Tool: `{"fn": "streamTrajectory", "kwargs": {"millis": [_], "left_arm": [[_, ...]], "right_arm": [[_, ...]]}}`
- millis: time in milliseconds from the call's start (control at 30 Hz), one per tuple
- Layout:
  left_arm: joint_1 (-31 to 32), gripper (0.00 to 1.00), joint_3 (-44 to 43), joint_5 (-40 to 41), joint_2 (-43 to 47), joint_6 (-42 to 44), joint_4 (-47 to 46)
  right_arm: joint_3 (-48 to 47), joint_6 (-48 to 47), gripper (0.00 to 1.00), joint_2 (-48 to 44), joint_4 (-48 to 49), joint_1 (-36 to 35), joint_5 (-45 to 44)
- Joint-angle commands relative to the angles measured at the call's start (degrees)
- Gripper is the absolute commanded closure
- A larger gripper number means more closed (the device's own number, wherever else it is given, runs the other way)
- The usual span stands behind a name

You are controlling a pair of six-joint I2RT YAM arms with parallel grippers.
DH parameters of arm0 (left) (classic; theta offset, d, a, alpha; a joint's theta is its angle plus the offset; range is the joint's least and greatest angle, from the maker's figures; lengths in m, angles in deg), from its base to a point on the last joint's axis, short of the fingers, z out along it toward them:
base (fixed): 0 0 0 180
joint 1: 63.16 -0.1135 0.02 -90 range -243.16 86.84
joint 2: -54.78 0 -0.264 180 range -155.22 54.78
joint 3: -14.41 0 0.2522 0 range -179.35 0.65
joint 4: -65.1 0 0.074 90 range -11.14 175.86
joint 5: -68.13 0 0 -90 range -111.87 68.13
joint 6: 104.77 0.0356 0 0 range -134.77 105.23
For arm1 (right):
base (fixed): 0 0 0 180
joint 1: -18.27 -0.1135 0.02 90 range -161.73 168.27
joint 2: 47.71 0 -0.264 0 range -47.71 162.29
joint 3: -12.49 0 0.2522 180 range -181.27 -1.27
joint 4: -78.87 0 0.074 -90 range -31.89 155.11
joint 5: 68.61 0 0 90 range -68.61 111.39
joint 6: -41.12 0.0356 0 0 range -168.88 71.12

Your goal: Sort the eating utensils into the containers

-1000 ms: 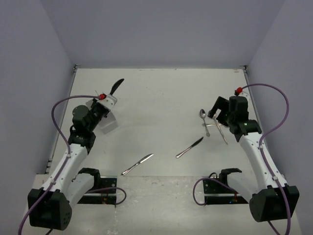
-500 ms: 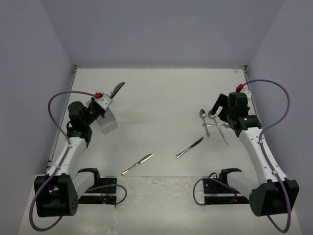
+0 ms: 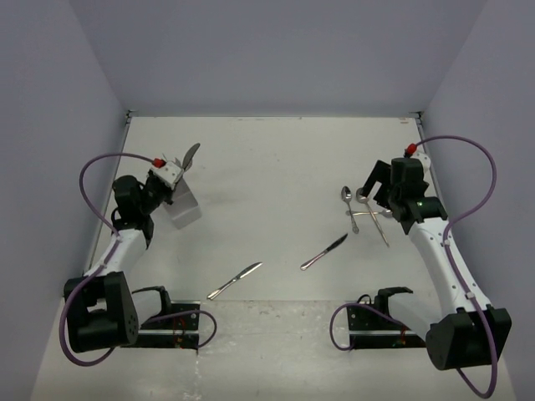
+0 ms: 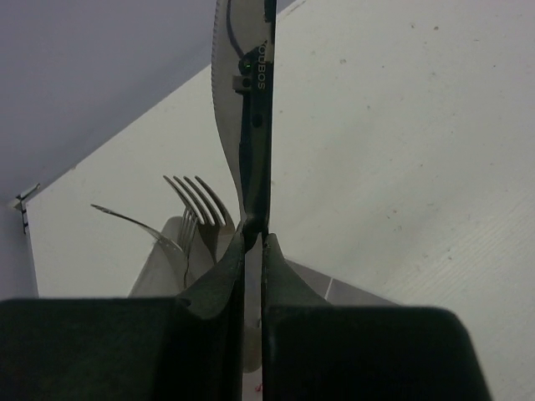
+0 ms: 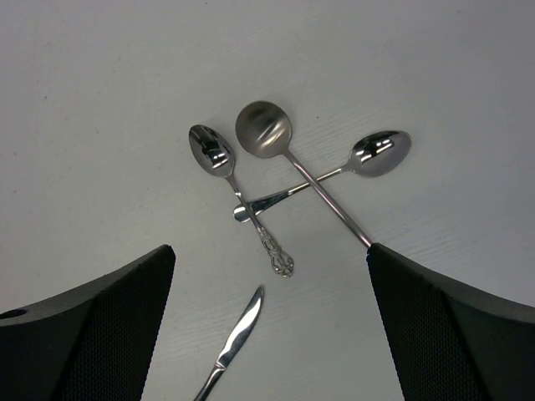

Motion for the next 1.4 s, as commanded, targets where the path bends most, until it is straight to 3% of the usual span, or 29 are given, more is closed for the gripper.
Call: {"fn": "streamTrajectory", "kwargs": {"millis": [0,67,100,233,333,467,500,533,567,700,767,800,833,933,1000,1200,1367], "left_arm": [[-1.4,1.00,-1.8,-2.9,-0.4,-1.8,-3.5],[-1.5,0.97,-3.7,-3.3,-0.7,-0.9,0.2],[-1.5,0.83,-5.4,-3.4,-0.7,-0.2,2.0],[-1.4,0.67,-7.8,-3.2,0.3,0.8,7.5],[-1.4,0.46,-8.0,-3.1,2.4,-0.8,8.1],[-1.4,0.40,-8.5,-5.1,8.9,-2.3,11.0],[-1.4,0.30,-8.6,-4.4,10.2,-4.0,10.1],[-1.3,0.03,-8.8,-4.0,11.3,-7.6,9.9],[-1.3,0.00,-9.5,-3.3,13.1,-9.8,9.6],[0.9,0.00,-12.8,-1.3,13.1,-24.8,10.1],[7.7,0.00,-16.8,5.6,10.2,-30.4,14.1],[16.3,0.00,-18.4,9.8,8.7,-30.3,20.9],[20.9,0.00,-21.4,19.0,7.3,-29.9,23.9],[34.9,0.00,-25.0,29.8,0.9,-33.7,37.4],[38.1,0.00,-26.1,35.8,-0.8,-37.2,42.1],[49.0,0.00,-24.1,41.3,-2.9,-51.5,61.3],[58.8,0.00,-21.7,37.8,-2.9,-60.4,70.8]], "right_arm": [[-1.1,-0.9,0.01,-1.3,0.6,0.1,-1.9],[-1.7,-1.1,0.01,-1.4,0.0,0.0,-2.0],[-1.9,-1.0,0.01,-1.9,-0.3,0.0,-2.9],[-0.8,-1.1,0.01,-4.6,0.8,0.1,-3.5],[-0.1,-0.8,0.01,-6.1,1.4,0.1,-3.6],[-0.1,-0.5,0.01,-7.1,0.9,0.1,-3.7],[0.0,-0.4,0.01,-7.6,1.0,0.0,-3.1],[0.0,-0.5,0.01,-7.8,1.1,0.0,-2.9],[0.2,-0.4,0.01,-8.0,1.3,0.0,-2.5],[1.0,0.1,0.01,-8.4,1.7,0.0,0.7],[1.5,0.3,0.01,-8.3,1.9,0.0,3.5],[1.8,0.2,0.01,-8.1,2.4,-0.1,4.9],[2.1,0.4,0.01,-7.6,2.6,-0.1,6.6],[2.6,0.4,0.01,-6.2,3.3,-1.8,7.9],[2.6,0.4,0.01,-5.5,3.2,-2.7,7.9],[3.0,-0.1,0.01,-2.6,2.9,-6.3,7.2],[3.7,-0.2,0.01,-1.1,4.4,-6.7,10.1]]}}
